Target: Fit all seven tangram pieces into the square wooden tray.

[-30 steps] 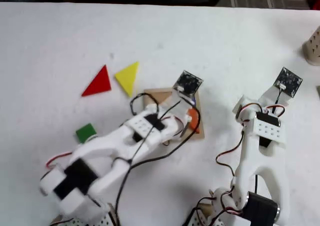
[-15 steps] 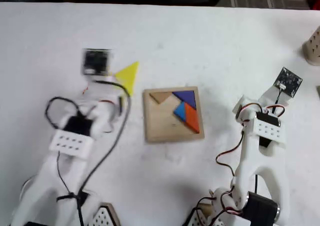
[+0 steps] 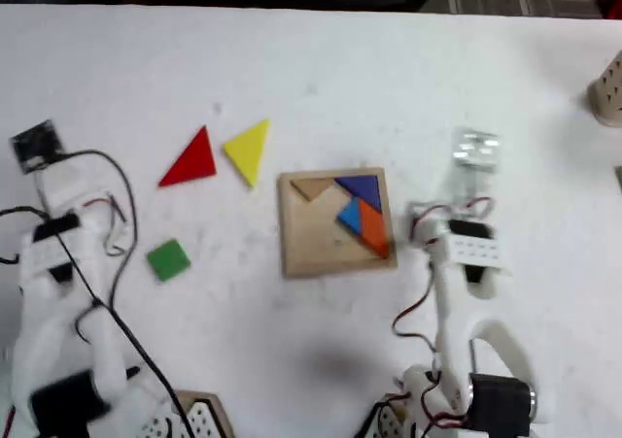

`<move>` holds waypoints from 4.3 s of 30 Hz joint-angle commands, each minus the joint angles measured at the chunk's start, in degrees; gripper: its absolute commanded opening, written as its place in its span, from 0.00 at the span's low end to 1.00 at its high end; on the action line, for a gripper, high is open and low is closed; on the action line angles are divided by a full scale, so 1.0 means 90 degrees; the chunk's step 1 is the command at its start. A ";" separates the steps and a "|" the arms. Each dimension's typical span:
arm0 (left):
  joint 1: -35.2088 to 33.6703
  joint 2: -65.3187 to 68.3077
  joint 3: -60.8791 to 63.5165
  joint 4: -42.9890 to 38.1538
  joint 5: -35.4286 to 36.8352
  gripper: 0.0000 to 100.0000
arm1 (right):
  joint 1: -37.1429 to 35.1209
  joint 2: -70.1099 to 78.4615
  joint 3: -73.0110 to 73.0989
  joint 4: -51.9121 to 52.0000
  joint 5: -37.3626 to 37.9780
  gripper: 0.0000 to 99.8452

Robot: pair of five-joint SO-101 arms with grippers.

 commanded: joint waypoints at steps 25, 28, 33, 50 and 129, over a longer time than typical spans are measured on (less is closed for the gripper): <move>0.0503 -0.2134 0.0703 0.2071 -0.0850 0.22 | -0.0190 -0.0210 -0.0059 0.0073 0.0234 0.02; 0.0757 -0.2007 0.0791 0.1934 -0.0860 0.25 | -0.0249 -0.0210 -0.0049 0.0073 0.0254 0.02; 0.1118 -0.1245 0.0537 0.1973 -0.0869 0.29 | -0.0239 -0.0210 -0.0059 0.0073 0.0254 0.02; 0.1001 0.1685 -0.1006 0.2061 0.0615 0.29 | -0.0249 -0.0210 -0.0049 0.0073 0.0264 0.02; 0.5250 0.2466 -0.3311 0.3448 -0.0176 0.15 | -0.0034 -0.0210 -0.0078 -0.0015 0.0254 0.02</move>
